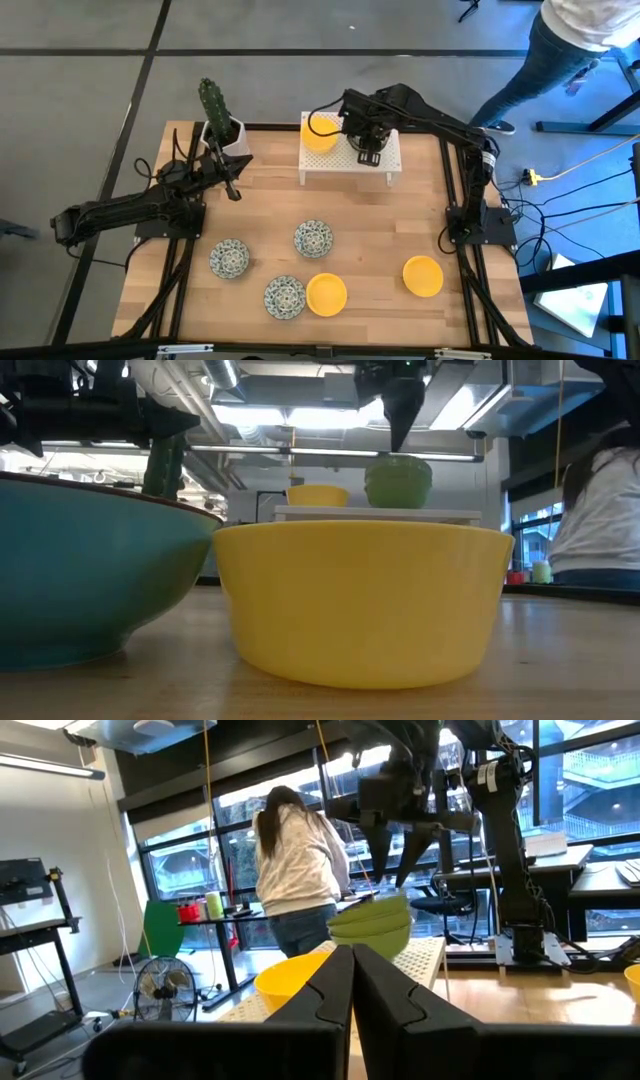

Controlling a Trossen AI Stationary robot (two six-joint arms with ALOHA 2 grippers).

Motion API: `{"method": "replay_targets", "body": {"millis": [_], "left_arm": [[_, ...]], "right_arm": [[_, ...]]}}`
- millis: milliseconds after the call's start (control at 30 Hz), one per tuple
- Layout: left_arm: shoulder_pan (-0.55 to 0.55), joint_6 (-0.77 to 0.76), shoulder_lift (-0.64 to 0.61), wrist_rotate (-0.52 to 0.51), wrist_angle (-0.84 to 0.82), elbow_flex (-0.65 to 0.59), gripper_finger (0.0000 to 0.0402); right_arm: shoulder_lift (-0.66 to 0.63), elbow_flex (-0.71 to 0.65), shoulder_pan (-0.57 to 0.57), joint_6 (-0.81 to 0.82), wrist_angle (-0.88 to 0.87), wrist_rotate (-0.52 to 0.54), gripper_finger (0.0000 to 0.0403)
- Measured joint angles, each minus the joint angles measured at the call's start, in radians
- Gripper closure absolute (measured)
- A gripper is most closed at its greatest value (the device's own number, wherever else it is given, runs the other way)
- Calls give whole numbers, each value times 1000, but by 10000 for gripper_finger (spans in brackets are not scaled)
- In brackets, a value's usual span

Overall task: Pick & Place Mini bowls
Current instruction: Stack the green bowl on top of the green bowl on the shelf, then stack the left yellow bowl on top of the yellow bowl on the shelf

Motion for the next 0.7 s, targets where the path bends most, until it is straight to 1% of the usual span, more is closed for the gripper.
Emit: {"method": "replay_targets", "body": {"millis": [100, 267, 433, 500, 567, 633, 700], "left_arm": [[0, 0, 0, 0, 0, 0, 400], [0, 0, 0, 0, 0, 0, 398], [0, 0, 0, 0, 0, 0, 394], [0, -2, 0, 0, 0, 0, 397], [0, -6, 0, 0, 0, 0, 399], [0, -7, 0, 0, -1, 0, 400], [0, -8, 0, 0, -5, 0, 400]], "right_arm": [[-1, 7, 3, -1, 0, -1, 272], [-1, 7, 15, -3, -1, -34, 272], [-1, 7, 29, 14, 0, 30, 272], [-1, 7, 30, 12, 0, 25, 274], [-2, 9, 35, -3, -1, -30, 287], [-9, 28, 44, -27, 1, -153, 316], [-28, 62, 59, -40, 27, -298, 359]]}}
